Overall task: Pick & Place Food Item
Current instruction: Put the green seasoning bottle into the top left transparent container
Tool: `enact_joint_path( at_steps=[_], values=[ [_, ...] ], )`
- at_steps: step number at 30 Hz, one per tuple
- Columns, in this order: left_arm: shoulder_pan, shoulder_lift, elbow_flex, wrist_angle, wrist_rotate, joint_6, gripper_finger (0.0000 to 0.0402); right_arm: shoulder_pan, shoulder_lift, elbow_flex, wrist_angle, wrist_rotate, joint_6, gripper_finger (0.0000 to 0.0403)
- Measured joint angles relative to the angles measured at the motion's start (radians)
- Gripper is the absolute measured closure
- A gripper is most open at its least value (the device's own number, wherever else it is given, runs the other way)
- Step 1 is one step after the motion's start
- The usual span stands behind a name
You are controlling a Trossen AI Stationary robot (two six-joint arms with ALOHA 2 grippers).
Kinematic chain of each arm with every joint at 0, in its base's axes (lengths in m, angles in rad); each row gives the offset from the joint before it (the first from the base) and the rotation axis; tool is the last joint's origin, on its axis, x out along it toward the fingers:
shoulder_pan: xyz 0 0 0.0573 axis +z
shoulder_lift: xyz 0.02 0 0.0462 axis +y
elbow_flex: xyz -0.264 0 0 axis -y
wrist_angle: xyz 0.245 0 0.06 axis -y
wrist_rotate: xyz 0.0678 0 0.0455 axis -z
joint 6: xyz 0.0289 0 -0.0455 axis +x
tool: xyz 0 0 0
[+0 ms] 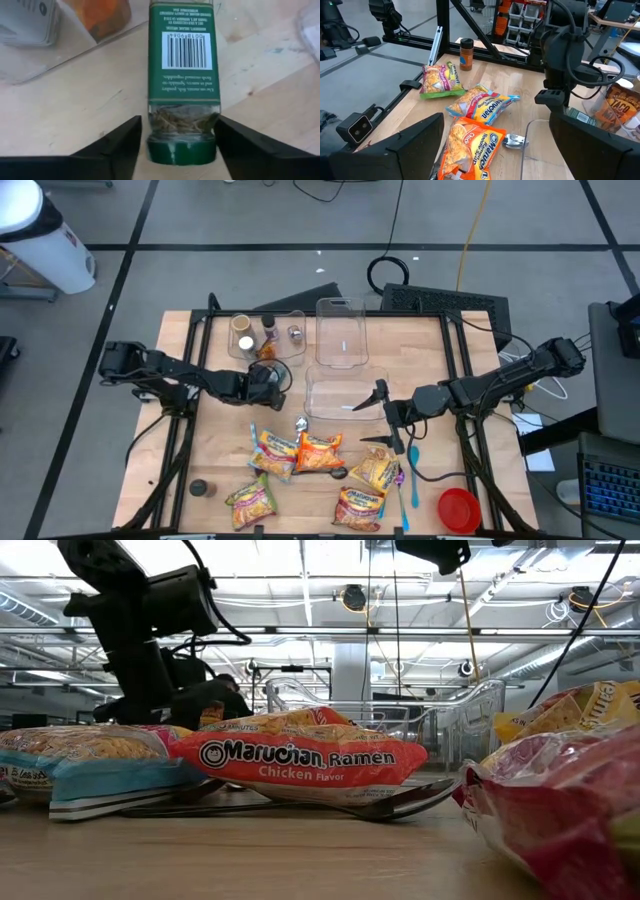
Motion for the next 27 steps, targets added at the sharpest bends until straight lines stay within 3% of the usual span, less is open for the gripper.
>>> enact_joint_path(
  at_steps=[4,14,20,27],
  values=[
    [0.0,-0.001,0.001,0.001,0.014,0.018,0.0207,0.0,0.0,0.0,0.002,0.0,0.003,0.0046],
    [-0.058,-0.13,0.028,-0.04,0.202,0.095,0.0208,0.0,0.0,0.0,0.009,0.002,0.078,0.0046],
    [-0.153,-0.198,0.161,-0.148,0.284,0.16,0.0208,0.0,0.006,0.0,0.035,0.007,0.079,0.0046],
    [-0.271,-0.167,0.442,-0.453,0.283,0.215,0.0208,-0.009,0.106,0.0,0.271,0.004,-0.009,0.0046]
  ],
)
